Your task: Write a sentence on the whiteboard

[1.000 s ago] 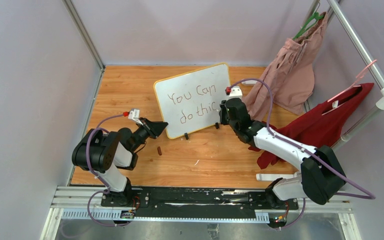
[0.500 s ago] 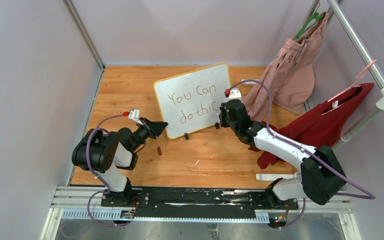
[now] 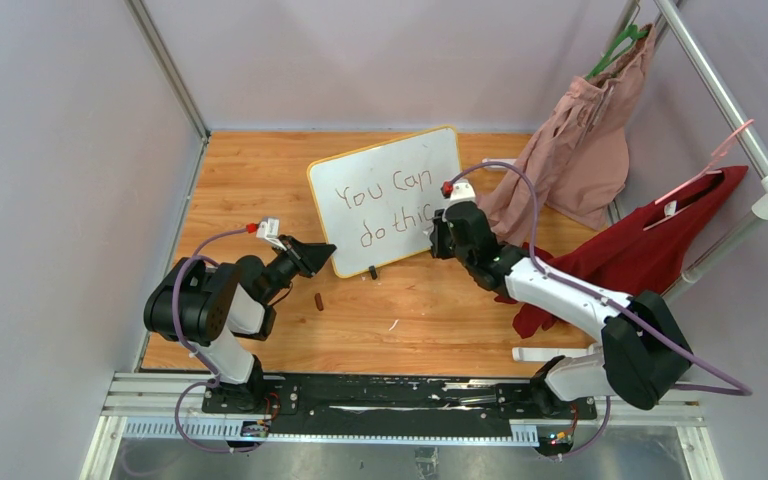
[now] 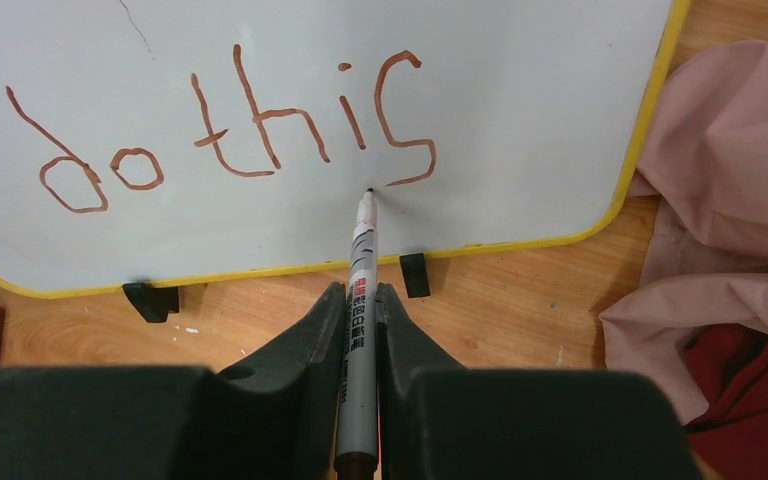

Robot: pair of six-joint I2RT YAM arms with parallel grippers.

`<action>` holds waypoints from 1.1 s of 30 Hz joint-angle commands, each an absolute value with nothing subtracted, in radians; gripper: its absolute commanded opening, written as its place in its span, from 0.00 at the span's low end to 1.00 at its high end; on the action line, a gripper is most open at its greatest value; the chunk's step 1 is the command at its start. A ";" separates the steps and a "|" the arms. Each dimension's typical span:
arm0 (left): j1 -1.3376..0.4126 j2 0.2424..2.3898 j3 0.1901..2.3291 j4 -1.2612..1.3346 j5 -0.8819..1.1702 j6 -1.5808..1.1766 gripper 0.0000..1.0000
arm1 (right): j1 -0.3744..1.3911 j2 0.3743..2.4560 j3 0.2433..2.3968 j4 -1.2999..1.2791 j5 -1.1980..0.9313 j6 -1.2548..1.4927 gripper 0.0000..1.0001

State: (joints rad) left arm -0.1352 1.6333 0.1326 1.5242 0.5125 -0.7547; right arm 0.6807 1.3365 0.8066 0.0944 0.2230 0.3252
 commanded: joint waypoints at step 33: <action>-0.140 1.631 0.120 1.570 0.451 -0.735 0.00 | 0.694 1.095 0.596 0.301 0.457 0.253 0.00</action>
State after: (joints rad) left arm -0.1398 1.6337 0.1322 1.5242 0.4931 -0.7547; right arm 0.6853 1.0637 0.5964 0.1799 0.3908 0.2501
